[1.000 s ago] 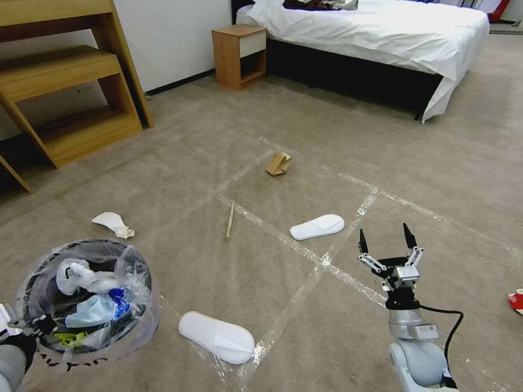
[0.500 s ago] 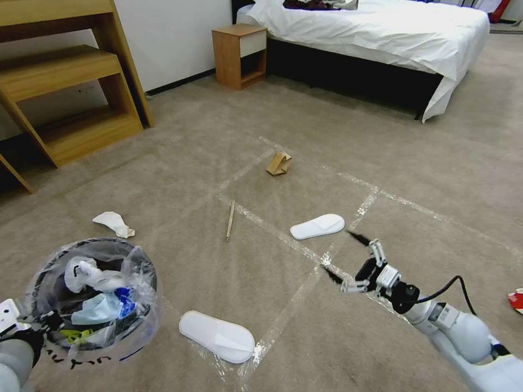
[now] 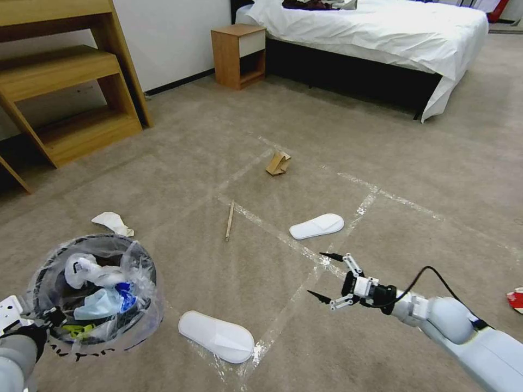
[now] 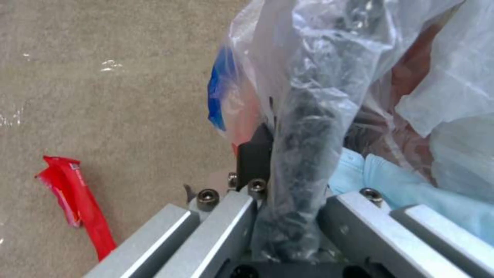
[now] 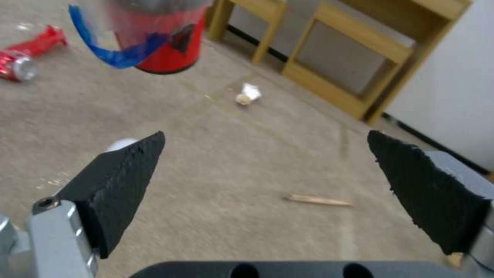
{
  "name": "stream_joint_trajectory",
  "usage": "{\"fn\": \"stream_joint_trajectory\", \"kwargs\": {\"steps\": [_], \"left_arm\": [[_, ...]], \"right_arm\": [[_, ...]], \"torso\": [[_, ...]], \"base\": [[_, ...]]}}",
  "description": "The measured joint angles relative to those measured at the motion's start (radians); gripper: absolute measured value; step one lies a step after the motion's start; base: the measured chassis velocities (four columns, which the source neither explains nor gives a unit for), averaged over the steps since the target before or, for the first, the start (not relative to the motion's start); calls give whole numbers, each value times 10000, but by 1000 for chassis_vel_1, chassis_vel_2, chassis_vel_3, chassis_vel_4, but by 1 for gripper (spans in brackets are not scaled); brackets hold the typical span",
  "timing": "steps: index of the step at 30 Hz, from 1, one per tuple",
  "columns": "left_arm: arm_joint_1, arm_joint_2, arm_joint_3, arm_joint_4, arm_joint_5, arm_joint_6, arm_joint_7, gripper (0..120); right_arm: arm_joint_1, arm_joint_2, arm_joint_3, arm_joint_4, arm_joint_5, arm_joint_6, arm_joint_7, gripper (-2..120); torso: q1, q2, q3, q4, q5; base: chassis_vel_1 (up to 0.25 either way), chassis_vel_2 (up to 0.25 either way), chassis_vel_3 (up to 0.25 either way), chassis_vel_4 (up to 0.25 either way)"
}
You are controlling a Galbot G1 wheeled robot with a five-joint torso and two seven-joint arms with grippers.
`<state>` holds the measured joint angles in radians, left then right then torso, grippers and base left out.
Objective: Pick up the trash bin and place the garbage on the floor into it.
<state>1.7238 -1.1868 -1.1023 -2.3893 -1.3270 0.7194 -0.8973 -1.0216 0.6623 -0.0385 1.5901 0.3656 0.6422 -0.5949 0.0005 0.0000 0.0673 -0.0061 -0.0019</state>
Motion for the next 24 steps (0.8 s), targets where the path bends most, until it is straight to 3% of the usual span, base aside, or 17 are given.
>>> {"fn": "stream_joint_trajectory", "kwargs": {"steps": [10, 24], "left_arm": [[154, -53, -89, -46, 68, -22, -3, 0], [284, -158, -72, -89, 248, -33, -7, 0]], "right_arm": [[1980, 1169, -2642, -1182, 38, 3, -135, 100], [3214, 2213, -4277, -2420, -107, 152, -297, 100]], "torso": [[0, 0, 0, -1, 2], [0, 0, 0, 0, 5]], "base": [[0, 0, 0, 0], [0, 0, 0, 0]]}}
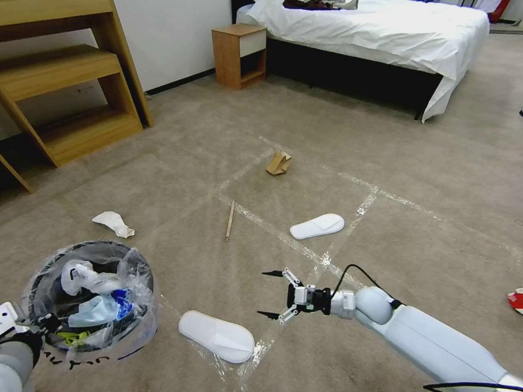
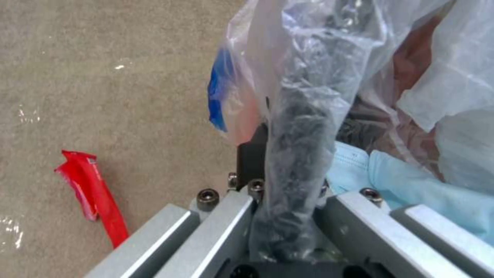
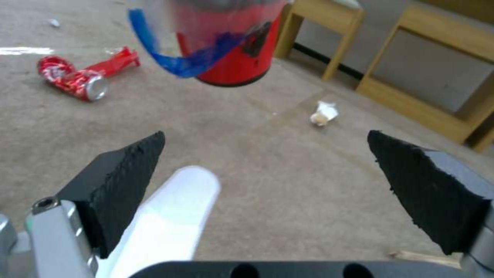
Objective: Pick up the trash bin and place the garbage on the floor into it.
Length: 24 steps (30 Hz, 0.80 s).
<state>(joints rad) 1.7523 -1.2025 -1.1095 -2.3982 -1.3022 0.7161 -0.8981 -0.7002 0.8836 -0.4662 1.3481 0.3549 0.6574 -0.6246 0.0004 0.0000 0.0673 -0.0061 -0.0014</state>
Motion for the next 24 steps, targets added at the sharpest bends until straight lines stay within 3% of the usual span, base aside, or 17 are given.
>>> {"fn": "stream_joint_trajectory", "kwargs": {"steps": [24], "left_arm": [[-71, -67, 144, 77, 190, -41, 28, 0]], "right_arm": [[-874, 642, -69, -1994, -573, 407, -239, 100]], "torso": [[0, 0, -1, -2, 1]], "base": [[0, 0, 0, 0]]}}
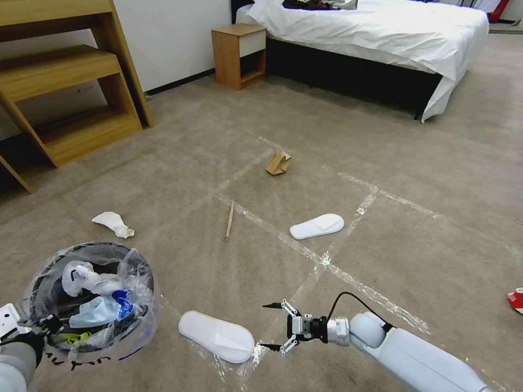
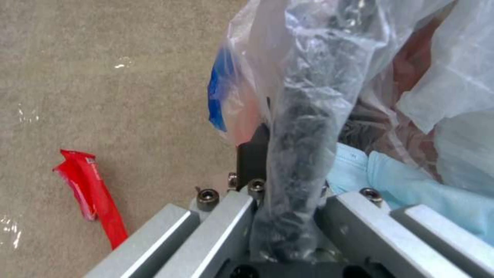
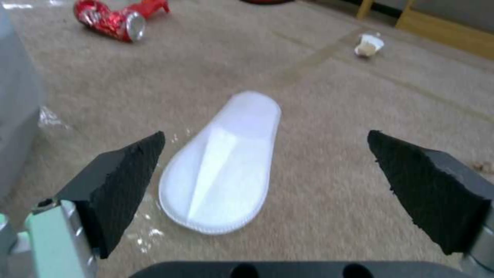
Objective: Pick up the trash bin and place the garbage on the floor into it.
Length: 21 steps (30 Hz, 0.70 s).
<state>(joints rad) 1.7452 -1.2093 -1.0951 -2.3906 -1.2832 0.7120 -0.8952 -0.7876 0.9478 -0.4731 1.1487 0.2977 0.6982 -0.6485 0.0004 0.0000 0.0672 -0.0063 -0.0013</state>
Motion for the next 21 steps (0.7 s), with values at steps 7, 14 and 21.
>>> {"fn": "stream_joint_trajectory", "kwargs": {"steps": [7, 14, 21], "left_arm": [[35, 1, -9, -16, 1, -1, 5, 0], [29, -2, 10, -16, 3, -1, 11, 0], [-5, 26, 22, 5, 2, 0, 15, 0]], "right_arm": [[60, 244, 56, -605, -27, 70, -43, 100], [172, 359, 121, -948, -29, 92, -124, 100], [451, 496, 106, -1142, 150, 94, -170, 100]], "torso": [[0, 0, 0, 1, -1], [0, 0, 0, 1, -1], [0, 0, 0, 1, -1]], "base": [[0, 0, 0, 0], [0, 0, 0, 0], [0, 0, 0, 0]]}}
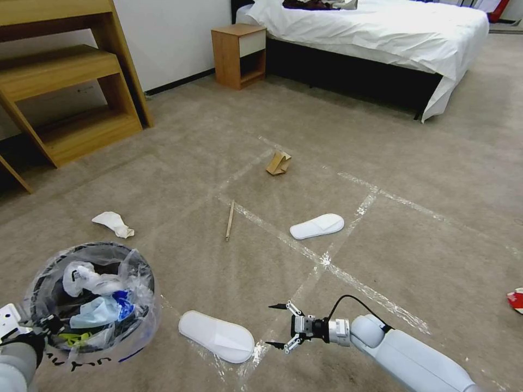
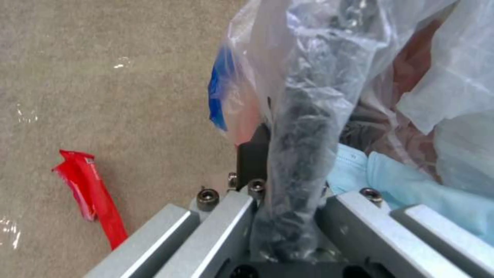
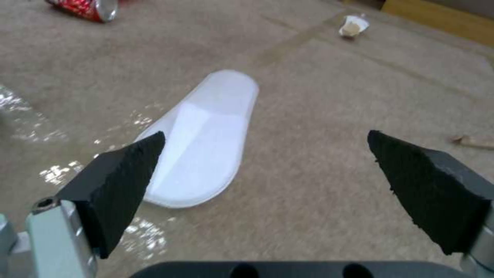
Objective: Pick up the trash bin and place the garbage on the floor into it.
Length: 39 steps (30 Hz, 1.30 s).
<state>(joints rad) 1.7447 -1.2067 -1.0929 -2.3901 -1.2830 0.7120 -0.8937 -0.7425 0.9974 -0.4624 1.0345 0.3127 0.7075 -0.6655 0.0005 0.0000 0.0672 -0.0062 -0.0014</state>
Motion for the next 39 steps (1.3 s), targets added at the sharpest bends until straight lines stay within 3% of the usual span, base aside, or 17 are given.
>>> {"fn": "stream_joint_trajectory", "kwargs": {"steps": [14, 28, 39], "left_arm": [[-136, 78, 29, 143, -26, 1, 1, 0], [-226, 122, 56, 239, -14, 1, -1, 0], [-217, 36, 121, 249, 73, 2, -3, 0]], "right_arm": [[960, 511, -771, -208, 1499, -683, 254, 100], [1545, 1443, -1760, -711, 2132, -1155, 752, 100], [1484, 1297, -2148, -484, 2204, -1289, 713, 100]], "torso": [[0, 0, 0, 0, -2], [0, 0, 0, 0, -2], [0, 0, 1, 0, -1]], "base": [[0, 0, 0, 0], [0, 0, 0, 0], [0, 0, 0, 0]]}}
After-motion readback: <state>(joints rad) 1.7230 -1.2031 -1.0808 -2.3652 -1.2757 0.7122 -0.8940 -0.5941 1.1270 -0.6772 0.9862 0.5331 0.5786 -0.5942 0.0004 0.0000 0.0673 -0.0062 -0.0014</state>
